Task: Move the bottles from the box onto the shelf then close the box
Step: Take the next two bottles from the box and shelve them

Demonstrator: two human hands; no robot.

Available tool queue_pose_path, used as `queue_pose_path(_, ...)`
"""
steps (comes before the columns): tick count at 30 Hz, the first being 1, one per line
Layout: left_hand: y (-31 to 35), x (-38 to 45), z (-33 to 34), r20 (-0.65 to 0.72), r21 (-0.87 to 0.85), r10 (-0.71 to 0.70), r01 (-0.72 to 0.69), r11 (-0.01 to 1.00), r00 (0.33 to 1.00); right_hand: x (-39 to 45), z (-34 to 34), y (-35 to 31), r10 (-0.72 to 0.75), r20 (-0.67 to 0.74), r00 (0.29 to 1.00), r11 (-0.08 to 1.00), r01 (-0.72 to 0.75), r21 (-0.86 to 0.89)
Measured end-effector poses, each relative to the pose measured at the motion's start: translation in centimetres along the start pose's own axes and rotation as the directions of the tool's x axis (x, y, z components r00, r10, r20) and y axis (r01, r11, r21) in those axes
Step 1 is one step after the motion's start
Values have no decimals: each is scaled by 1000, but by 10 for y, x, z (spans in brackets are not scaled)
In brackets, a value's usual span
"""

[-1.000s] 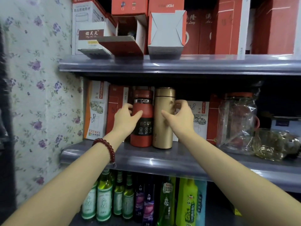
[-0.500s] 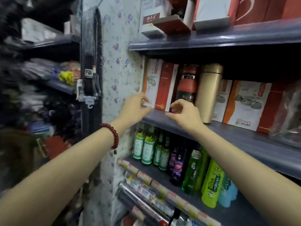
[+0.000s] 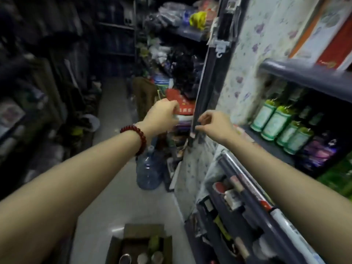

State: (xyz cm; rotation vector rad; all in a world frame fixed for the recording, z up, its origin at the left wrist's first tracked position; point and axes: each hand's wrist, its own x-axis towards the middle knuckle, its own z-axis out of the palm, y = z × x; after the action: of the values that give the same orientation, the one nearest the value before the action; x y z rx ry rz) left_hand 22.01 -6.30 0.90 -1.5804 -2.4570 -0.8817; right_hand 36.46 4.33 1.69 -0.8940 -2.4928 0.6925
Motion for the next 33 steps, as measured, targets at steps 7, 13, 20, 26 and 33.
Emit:
queue_pose_path(7,-118,-53,87,171,22,-168,167,986,971,7,157,17,53,198,979,996,-66,58)
queue_pose_path(13,-197,-106,194,371,25,-310,324,946,875,-10,280,100,202,350,915,971,-234,50)
queue_pose_path(20,-274,-175,336,469,-2,-406,461,887,784,-47,419,213,287,474,832,916,-384,119)
queue_pose_path(26,-334,-254,447,498,-68,-475,579,812,725,-102,540,281,294,469,833,862,-443,245)
queue_pose_path(33,-398,-353,536,507,-64,-546,661,748,667,-170,660,322,388,493,779,780,-562,275)
